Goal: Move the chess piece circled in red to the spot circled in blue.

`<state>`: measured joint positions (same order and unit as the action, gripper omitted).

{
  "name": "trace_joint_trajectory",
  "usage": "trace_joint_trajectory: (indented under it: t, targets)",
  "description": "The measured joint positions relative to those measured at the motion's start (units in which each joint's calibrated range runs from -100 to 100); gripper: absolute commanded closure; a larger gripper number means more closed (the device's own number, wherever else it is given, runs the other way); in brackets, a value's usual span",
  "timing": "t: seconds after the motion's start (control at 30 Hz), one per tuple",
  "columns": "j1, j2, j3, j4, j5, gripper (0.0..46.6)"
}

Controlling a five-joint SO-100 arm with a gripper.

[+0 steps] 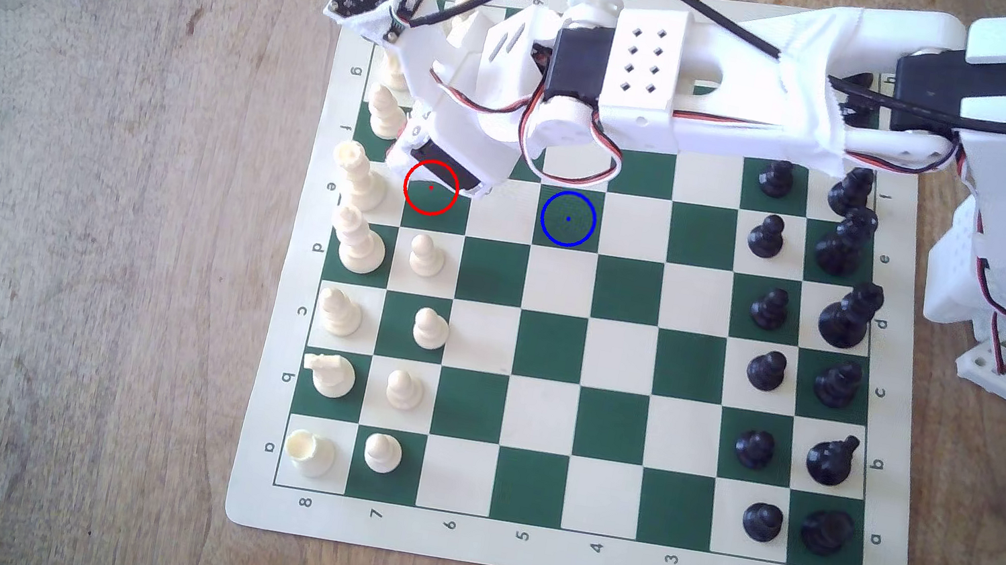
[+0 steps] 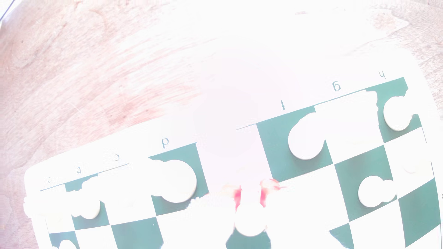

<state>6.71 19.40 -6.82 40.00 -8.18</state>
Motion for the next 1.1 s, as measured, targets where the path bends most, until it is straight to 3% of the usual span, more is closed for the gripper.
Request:
trace_joint_trajectory:
  t: [0.57, 1.1]
  targets:
    - [-1.0, -24.0, 29.5, -1.7, -0.2, 46.3]
    - [0.6, -27.1, 42.3, -3.6, 1.2, 46.3]
